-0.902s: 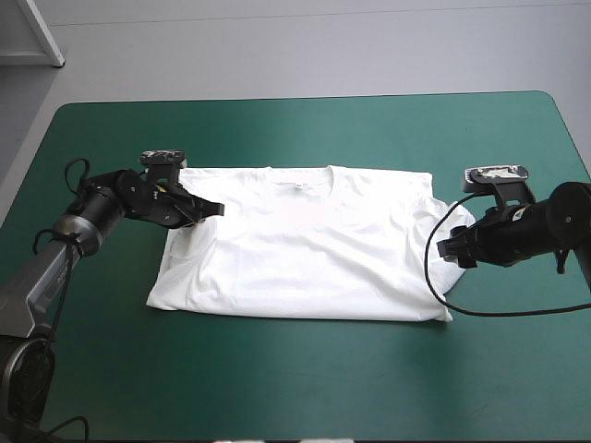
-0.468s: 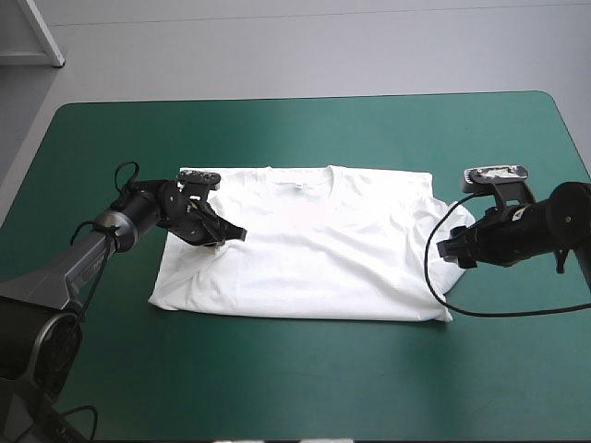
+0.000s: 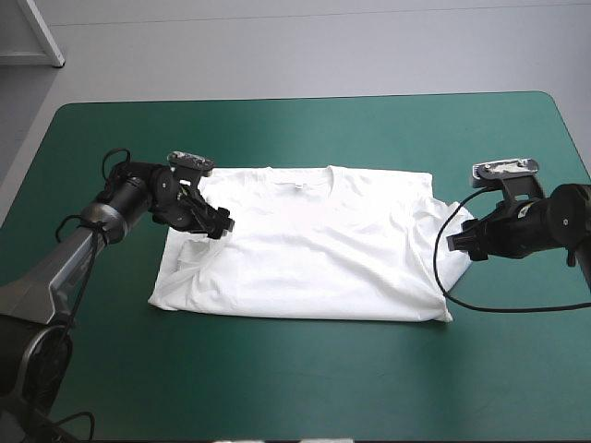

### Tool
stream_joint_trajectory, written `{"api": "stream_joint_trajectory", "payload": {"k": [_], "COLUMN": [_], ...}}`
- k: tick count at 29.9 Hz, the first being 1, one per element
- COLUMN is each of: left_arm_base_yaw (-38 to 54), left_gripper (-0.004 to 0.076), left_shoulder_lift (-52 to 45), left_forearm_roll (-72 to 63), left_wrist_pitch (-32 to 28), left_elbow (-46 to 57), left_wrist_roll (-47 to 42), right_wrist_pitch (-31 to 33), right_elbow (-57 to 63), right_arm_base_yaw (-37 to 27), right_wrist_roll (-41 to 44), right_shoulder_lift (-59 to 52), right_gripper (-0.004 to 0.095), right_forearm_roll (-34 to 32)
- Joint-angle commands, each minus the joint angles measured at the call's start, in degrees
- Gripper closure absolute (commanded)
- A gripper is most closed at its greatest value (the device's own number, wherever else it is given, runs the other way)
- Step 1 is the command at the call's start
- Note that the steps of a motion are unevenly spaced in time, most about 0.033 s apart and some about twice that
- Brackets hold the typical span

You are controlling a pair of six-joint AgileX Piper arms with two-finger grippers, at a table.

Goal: Fold the cloth

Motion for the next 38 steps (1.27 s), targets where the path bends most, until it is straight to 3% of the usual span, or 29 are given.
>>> {"api": "stream_joint_trajectory", "payload": {"k": [1,7,18,29,38], "left_arm_base_yaw": [-0.24,-0.24,-0.24,-0.24,-0.24], "left_gripper": [0.0097,0.0097,0.0097,0.0097,0.0097], "left_shoulder_lift": [-6.41,-12.14,-20.11,-23.65,-23.90], "left_forearm_roll": [4.10,7.58,12.76,12.53,12.53], "left_wrist_pitch": [1.44,7.42,15.95,19.26,19.33], "left_elbow": [-5.38,-8.35,-8.14,-8.14,-8.14], "left_wrist_roll": [-2.27,-2.41,-2.61,-3.65,-4.77], "right_wrist_pitch": [-3.66,-6.97,-13.01,-15.51,-15.52], "right_elbow": [-1.76,-1.76,-1.76,-1.76,-1.76], "right_arm_base_yaw": [-0.23,-0.43,-1.12,-8.97,-8.86], "right_wrist_roll": [2.39,3.88,3.88,-4.56,-6.84], "right_shoulder_lift": [-1.57,0.90,15.29,24.31,28.30], "right_gripper": [0.0304,0.0304,0.0305,0.0306,0.0464], "right_forearm_roll": [-4.65,-4.57,-3.85,7.25,12.41]}}
